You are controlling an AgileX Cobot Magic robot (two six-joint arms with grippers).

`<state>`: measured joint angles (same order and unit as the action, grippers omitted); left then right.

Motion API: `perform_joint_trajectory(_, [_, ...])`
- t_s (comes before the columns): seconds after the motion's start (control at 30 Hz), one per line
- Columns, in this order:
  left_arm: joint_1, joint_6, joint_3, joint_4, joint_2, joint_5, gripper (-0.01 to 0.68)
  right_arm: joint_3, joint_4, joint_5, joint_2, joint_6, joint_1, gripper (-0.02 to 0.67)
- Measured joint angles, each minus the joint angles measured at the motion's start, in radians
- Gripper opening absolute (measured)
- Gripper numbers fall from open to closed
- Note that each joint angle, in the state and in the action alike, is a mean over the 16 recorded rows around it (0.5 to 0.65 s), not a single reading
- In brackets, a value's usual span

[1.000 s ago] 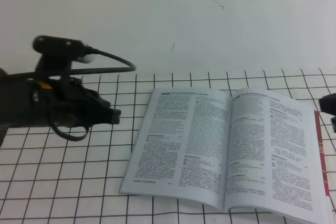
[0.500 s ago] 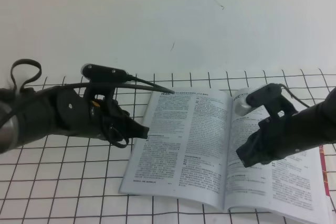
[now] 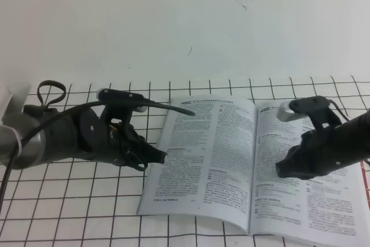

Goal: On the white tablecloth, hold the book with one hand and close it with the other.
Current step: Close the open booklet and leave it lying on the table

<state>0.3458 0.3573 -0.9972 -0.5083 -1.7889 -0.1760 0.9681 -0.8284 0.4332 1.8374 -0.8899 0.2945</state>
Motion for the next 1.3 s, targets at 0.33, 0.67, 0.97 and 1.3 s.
perform_joint_trajectory(0.33, [0.0, 0.001, -0.003, -0.039, -0.005, 0.051, -0.003, 0.014, 0.045, 0.052, 0.078, 0.057, -0.055, -0.003])
perform_joint_trajectory(0.67, [0.0, 0.027, -0.018, -0.065, -0.049, 0.062, -0.003, 0.028, 0.043, 0.082, 0.114, 0.053, -0.064, -0.003])
perform_joint_trajectory(0.97, [0.0, 0.088, -0.082, -0.1, -0.131, -0.052, -0.003, 0.029, 0.041, 0.089, 0.115, 0.043, -0.065, -0.003])
perform_joint_trajectory(1.3, [0.011, 0.373, -0.138, -0.38, -0.163, -0.317, -0.003, 0.029, 0.005, 0.095, 0.119, -0.003, -0.069, -0.003])
